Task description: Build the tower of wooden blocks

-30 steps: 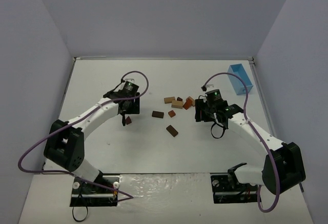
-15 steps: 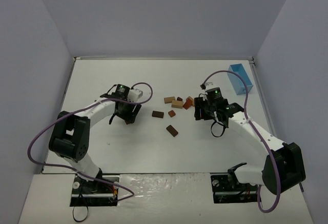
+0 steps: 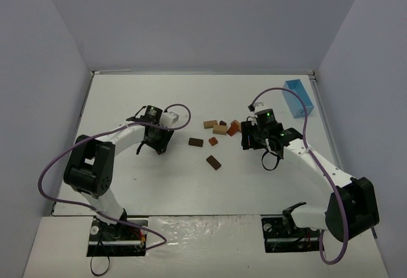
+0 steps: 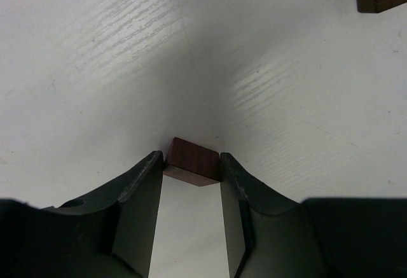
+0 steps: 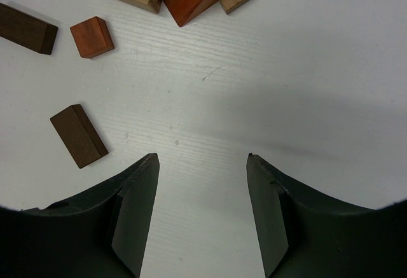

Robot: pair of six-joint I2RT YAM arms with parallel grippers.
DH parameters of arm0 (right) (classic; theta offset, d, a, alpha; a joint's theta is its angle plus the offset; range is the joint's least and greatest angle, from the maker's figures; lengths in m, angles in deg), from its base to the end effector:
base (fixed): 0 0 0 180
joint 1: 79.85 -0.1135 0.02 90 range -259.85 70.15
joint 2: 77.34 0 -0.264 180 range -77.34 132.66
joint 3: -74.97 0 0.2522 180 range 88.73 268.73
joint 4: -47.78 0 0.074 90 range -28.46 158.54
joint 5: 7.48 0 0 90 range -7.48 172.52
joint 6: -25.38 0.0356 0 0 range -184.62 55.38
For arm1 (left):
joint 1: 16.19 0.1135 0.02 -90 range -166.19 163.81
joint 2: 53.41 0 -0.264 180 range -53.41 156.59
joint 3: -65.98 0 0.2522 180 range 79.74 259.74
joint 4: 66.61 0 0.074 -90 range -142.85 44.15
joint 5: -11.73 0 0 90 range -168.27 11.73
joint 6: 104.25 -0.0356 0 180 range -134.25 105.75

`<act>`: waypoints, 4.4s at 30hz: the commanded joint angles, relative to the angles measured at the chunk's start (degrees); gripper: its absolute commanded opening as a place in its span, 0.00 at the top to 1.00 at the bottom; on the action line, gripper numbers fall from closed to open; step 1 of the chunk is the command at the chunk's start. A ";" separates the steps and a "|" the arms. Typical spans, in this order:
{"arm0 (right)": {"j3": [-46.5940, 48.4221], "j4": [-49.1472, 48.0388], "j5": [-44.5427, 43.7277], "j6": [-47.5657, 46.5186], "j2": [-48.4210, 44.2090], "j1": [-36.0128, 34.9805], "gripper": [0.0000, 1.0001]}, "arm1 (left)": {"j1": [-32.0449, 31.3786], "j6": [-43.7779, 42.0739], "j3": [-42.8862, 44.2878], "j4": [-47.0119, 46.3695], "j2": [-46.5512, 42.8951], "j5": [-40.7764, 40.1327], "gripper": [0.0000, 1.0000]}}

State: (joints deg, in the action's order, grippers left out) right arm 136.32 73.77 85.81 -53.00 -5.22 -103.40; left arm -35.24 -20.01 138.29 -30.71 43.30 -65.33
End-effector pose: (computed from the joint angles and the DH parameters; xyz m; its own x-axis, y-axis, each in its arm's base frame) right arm 0.2508 0.1115 0.2521 -0.6262 -0.0536 -0.7778 -0.3215 0.9266 0.1950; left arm 0.3135 -0.1167 0.1771 -0.7745 0.3709 -0.5125 0.5032 0.8521 -0.1438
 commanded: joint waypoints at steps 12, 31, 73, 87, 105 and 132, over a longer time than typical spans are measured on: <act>4.17 -1.42 1.46 0.07 -1.81 0.44 0.46 | 3.50 25.92 0.96 -0.48 -8.46 -18.64 1.00; 5.89 -1.51 1.90 -0.51 1.05 0.40 0.46 | 8.68 46.81 -1.77 -1.99 -2.84 -21.11 0.99; 3.41 -2.02 1.74 -1.15 -2.67 0.28 0.43 | 8.62 20.68 -0.30 -5.49 -1.71 -11.55 0.79; 3.30 -2.21 1.72 -1.09 -2.44 0.26 0.43 | 4.53 32.73 -4.86 -7.44 -4.03 -12.10 0.94; 3.56 -2.21 1.98 -1.24 -1.72 -0.78 0.43 | 4.37 33.44 -3.45 -3.88 -4.06 -14.52 0.45; 11.05 -3.85 -1.50 0.95 25.33 -22.67 0.45 | 4.63 33.60 7.12 19.69 -35.20 -22.79 0.20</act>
State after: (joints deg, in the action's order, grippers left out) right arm 144.36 71.64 86.64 -52.70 18.16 -124.18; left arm -30.76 14.29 145.80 -14.25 11.41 -85.37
